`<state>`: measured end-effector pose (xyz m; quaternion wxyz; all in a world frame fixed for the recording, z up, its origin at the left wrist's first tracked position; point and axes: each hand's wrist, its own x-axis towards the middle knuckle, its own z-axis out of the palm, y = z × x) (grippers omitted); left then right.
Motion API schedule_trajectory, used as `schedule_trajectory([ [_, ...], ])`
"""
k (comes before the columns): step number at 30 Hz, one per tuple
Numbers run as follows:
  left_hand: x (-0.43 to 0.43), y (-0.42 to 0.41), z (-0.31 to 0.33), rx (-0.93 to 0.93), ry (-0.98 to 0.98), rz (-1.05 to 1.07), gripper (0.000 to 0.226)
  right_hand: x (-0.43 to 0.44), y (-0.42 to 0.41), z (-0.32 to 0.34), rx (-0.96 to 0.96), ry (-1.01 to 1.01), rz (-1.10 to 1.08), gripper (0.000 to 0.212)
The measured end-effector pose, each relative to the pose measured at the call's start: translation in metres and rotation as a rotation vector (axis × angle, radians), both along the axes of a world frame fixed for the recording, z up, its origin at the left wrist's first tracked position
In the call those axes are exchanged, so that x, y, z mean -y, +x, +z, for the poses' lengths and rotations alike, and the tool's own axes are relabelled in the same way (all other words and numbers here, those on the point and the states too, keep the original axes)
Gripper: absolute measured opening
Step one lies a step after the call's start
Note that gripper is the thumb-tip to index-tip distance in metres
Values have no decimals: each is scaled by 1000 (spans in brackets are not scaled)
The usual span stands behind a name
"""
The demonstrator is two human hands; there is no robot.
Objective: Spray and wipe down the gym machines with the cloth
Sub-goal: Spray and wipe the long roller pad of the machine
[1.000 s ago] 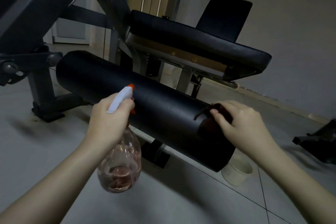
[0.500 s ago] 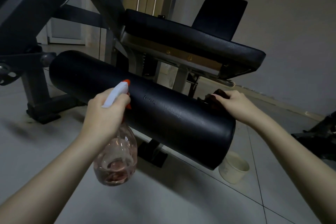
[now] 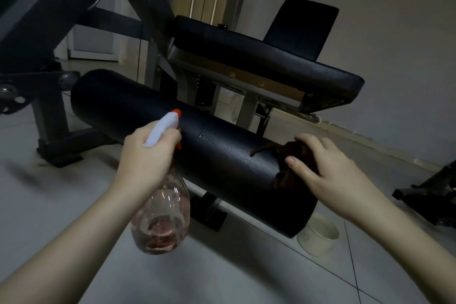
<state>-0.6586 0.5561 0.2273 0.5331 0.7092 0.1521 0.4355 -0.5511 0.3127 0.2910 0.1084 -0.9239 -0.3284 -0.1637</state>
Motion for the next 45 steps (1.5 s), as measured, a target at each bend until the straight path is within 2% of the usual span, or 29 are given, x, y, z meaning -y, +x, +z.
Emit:
schedule_trajectory([
  [3, -1, -1, 0, 2, -34, -1, 33, -30, 9, 1, 93, -25, 108, 49],
  [6, 0, -1, 1, 17, -52, -33, 17, -80, 31, 8, -37, -3, 236, 47],
  [9, 0, 0, -1, 22, -51, -35, 13, -122, 50, 12, -180, -24, 332, 49],
  [14, -4, 1, 0, 21, -47, -47, 12, -79, 46, 19, -227, -7, 374, 20],
  [18, -3, 1, -3, 30, -33, -41, 13, -62, 40, 15, -207, -31, 370, 37],
  [20, -3, 3, -3, 27, -37, -37, 12, -77, 41, 20, -225, -111, 390, 57],
  [24, -5, 4, -4, 36, -49, -40, 12, -84, 46, 42, -409, -350, 455, 91],
  [26, -4, 4, -6, 37, -46, -57, 11, -78, 47, 41, -443, -339, 489, 94],
  [30, -3, 4, -8, 62, -77, -59, 9, -103, 51, 28, -322, -158, 566, 69],
  [33, -4, 3, -5, 57, -86, -57, 9, -153, 66, 21, -313, -74, 603, 52],
  [38, -2, 4, -1, 21, -60, 19, 36, -209, 80, 17, -337, -47, 537, 20],
  [42, 0, 2, -2, -1, -58, -13, 15, -156, 67, 33, -293, -170, 541, 18],
  [45, -1, 4, -4, 7, -60, 8, 33, -126, 59, 30, -279, -171, 582, 30],
])
